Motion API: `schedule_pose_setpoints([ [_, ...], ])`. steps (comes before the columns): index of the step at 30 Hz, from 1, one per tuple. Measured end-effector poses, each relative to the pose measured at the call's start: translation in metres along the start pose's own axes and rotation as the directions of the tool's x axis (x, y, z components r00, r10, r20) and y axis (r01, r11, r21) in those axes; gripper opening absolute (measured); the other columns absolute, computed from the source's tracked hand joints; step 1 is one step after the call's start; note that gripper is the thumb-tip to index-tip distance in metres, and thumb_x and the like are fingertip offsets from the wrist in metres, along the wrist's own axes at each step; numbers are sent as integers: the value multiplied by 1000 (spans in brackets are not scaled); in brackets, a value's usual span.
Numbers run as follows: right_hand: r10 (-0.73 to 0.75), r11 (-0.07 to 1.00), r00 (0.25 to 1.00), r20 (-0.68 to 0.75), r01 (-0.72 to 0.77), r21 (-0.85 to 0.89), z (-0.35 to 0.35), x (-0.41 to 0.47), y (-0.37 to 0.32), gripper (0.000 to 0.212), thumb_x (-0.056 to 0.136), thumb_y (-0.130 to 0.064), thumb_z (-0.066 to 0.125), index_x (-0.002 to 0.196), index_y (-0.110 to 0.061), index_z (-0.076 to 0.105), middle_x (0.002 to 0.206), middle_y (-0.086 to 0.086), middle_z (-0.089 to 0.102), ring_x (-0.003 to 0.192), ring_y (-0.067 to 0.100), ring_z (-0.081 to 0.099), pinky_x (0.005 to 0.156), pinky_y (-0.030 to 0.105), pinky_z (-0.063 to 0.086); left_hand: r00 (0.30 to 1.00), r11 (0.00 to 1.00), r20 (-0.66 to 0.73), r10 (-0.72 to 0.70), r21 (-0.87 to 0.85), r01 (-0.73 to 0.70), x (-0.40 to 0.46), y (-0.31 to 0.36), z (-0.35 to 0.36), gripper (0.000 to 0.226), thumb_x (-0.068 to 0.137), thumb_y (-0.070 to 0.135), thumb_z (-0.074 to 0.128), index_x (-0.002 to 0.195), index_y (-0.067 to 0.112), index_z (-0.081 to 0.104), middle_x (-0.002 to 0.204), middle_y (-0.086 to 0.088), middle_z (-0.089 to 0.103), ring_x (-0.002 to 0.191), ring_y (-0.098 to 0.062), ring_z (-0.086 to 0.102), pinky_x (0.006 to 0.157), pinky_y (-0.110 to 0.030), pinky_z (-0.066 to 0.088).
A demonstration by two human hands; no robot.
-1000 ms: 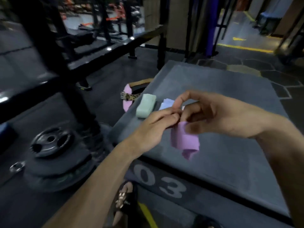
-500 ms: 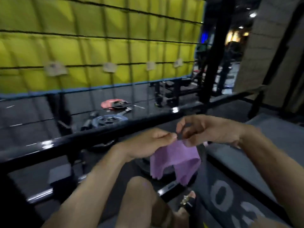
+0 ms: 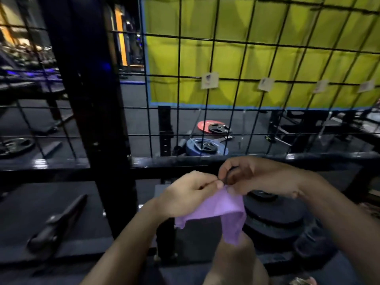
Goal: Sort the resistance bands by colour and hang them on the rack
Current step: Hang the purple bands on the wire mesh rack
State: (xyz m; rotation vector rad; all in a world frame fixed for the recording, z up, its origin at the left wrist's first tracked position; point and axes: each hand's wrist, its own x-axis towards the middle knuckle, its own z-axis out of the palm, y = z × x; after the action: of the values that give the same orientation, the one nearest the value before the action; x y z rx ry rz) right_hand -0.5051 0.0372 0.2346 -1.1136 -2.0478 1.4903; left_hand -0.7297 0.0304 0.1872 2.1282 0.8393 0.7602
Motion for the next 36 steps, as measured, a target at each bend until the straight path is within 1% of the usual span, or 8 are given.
schedule_pose_setpoints([
  [4,-35,999,999,6,35,13,1,21,4,29,89,-16,70,118,-14,66,102,15,65,95,19,55,77,30,42,998,999,-71,1,35,1,0,1,-24,38,106,26,50,72,10,51,65,6,39,59,-8,36,54,-26,32],
  [7,-65,998,997,37,64,21,3,26,17,20,96,-21,63,112,-9,66,103,11,64,99,18,58,89,35,43,998,998,-62,-14,62,18,3,4,-38,37,106,32,48,72,19,50,64,1,39,57,-18,39,52,-36,37],
  [10,-118,988,991,-61,123,89,-2,25,18,13,95,-22,63,97,-12,71,91,4,66,88,14,60,83,30,43,996,996,-63,-58,68,62,7,10,-53,40,103,46,47,75,18,54,63,-15,43,50,-36,51,44,-54,42],
  [12,-146,982,977,-157,162,95,-11,25,7,9,91,-23,66,89,-17,73,86,1,67,81,11,60,75,25,44,994,995,-91,-60,75,67,12,16,-61,41,104,47,47,76,19,56,62,-24,47,44,-41,56,37,-50,43],
  [16,-204,978,945,-255,205,-26,-26,27,-32,7,92,-19,71,87,-15,73,79,2,67,74,9,60,66,18,43,980,996,-190,-65,51,75,23,30,-75,40,107,31,47,82,0,55,44,-17,49,28,-24,51,29,-18,30],
  [20,-145,970,953,-266,85,-227,-43,41,-71,14,93,-26,70,86,-15,73,72,14,62,66,18,54,65,29,42,961,992,-269,-64,84,89,36,40,-91,47,104,35,49,82,-7,52,46,3,40,31,-8,38,31,-16,27],
  [27,-62,949,928,-368,-59,-309,-42,62,-80,24,93,-25,70,88,-2,71,50,-11,52,47,6,45,51,23,36,941,965,-328,-80,210,155,48,37,-110,41,102,37,55,83,2,64,51,5,49,47,-10,39,46,-26,32],
  [36,-38,996,908,-417,-2,-93,-24,62,-54,13,94,-21,68,84,-13,71,65,-2,58,62,12,48,58,26,38,925,950,-367,-103,240,201,44,21,-98,37,102,36,55,82,8,66,50,7,51,47,-9,42,46,-21,34],
])
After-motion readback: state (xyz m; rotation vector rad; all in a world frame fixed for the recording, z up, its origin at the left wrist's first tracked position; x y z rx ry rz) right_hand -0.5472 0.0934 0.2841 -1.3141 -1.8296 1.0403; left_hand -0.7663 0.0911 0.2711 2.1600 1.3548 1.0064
